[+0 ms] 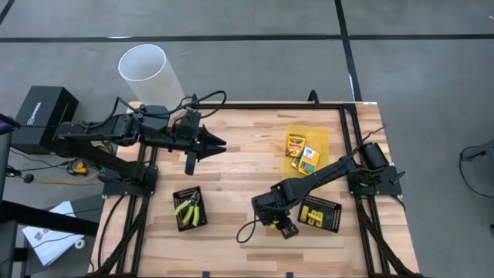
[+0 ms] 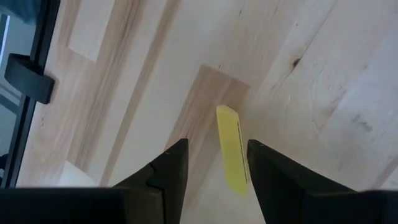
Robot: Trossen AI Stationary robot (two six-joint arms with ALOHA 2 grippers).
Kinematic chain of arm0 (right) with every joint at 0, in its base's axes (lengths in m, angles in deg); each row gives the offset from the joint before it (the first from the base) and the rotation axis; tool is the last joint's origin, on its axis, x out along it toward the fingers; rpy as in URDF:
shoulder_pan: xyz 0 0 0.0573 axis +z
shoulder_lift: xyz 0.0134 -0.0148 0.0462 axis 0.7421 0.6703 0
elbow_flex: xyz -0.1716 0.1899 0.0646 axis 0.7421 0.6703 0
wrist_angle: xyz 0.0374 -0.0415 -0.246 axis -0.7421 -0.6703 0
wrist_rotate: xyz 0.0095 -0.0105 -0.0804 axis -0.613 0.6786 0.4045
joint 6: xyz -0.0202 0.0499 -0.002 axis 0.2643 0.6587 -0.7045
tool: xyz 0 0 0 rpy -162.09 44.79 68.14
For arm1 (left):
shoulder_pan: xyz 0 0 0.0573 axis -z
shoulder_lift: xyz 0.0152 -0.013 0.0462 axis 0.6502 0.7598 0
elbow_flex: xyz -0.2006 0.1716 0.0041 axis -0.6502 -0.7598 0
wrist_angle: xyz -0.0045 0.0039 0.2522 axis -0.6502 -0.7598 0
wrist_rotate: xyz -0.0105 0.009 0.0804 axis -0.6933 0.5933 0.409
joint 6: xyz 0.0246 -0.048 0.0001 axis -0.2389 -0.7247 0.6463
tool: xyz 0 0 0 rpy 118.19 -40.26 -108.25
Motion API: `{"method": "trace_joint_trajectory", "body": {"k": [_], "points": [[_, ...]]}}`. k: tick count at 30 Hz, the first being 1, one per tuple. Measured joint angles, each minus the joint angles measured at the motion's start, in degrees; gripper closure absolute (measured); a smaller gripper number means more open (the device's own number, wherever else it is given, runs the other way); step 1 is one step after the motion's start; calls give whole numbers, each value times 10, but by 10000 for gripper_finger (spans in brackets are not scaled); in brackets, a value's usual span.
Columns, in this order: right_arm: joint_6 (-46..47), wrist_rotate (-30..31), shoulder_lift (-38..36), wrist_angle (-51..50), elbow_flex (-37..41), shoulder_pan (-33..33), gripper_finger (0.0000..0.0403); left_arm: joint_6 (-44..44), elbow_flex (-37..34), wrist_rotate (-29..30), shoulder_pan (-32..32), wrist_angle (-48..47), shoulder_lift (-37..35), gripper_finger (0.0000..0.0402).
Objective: Pick & Place School Supplies
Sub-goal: Put the eraser into the right black bin
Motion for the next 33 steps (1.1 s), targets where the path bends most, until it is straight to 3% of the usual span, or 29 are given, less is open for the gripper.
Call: {"method": "trace_joint_trajectory", "body": {"k": [13,33], "points": [[35,1,5,58,40,4,249,-2,0,0,0,0,0,302],[41,-1,31,96,40,-1,264,-5,0,0,-2,-3,1,302]]}}
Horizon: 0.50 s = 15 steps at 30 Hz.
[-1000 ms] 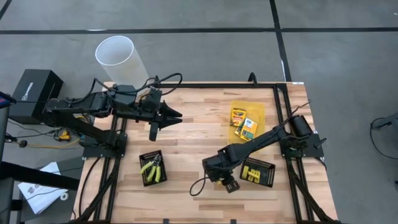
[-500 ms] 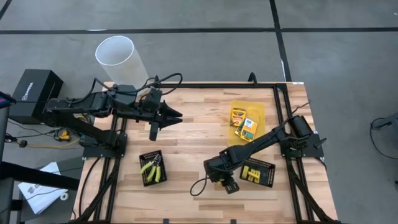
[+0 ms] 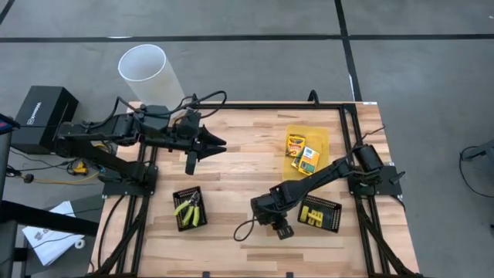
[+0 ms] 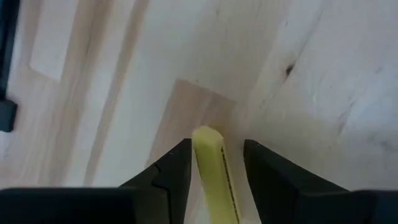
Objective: Pick & Place School Supplies
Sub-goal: Put the eraser into the right black bin
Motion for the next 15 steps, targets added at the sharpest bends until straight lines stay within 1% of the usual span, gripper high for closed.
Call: {"method": "trace_joint_trajectory", "body": {"k": [3,6,12,15], "points": [[-6,6,1,5,1,0,266,-2,0,0,0,-2,0,302],[-6,14,1,3,1,-6,279,-2,0,0,0,-4,0,302],[-6,13,2,1,1,-17,313,-2,0,0,0,-8,0,302],[-11,13,2,-4,1,-22,342,-2,0,0,0,-8,0,302]]}}
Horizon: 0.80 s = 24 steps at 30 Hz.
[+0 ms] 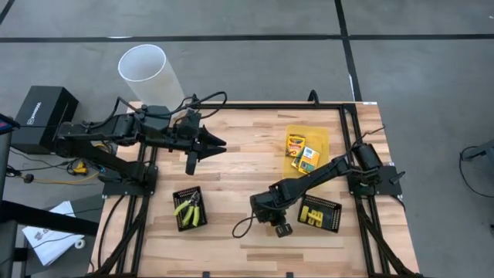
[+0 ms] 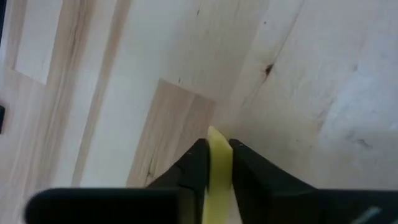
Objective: Pick & Place School Supplies
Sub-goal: Put the eraser into the right black bin
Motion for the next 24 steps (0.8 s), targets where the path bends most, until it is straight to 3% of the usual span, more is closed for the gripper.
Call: {"method": "trace_joint_trajectory", "body": {"k": [3,11,16,21,24], "points": [[-6,-1,0,-7,0,-4,382,0,0,0,0,0,0,302],[-17,-22,0,-12,-8,-26,382,5,0,0,0,0,0,302],[-37,-21,-10,-32,-70,-64,382,10,0,0,0,0,0,302],[-65,-18,-22,-135,-163,-122,382,36,0,0,0,-1,0,302],[-77,-13,-48,-253,-177,-152,382,40,0,0,0,-2,0,302]]}}
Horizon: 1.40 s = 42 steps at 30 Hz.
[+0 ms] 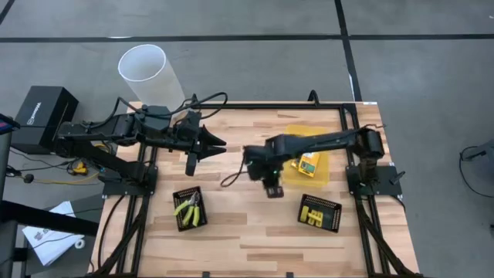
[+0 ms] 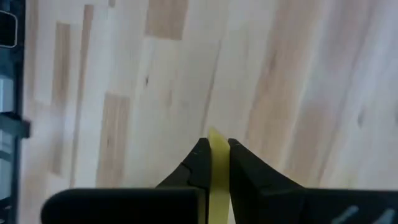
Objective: Pick & Place School Supplies
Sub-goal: Put the eraser into the right black bin
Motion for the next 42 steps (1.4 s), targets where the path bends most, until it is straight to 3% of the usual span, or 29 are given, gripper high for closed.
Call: {"method": "trace_joint_trajectory", "body": {"k": [3,6,13,17,22,37,42], "points": [[-5,-4,-43,-80,32,-6,382,1,0,0,0,-3,0,302],[29,-23,-116,-80,102,11,382,5,0,0,0,-3,0,302],[296,-22,-336,39,312,107,382,31,0,1,0,-1,0,302],[438,35,-412,112,395,157,382,32,0,3,0,1,0,302],[500,83,-422,129,451,185,382,31,0,3,0,3,0,302],[546,102,-386,262,556,186,380,12,-1,17,0,3,4,302],[541,109,-389,281,556,186,328,12,-1,18,0,3,4,302]]}}
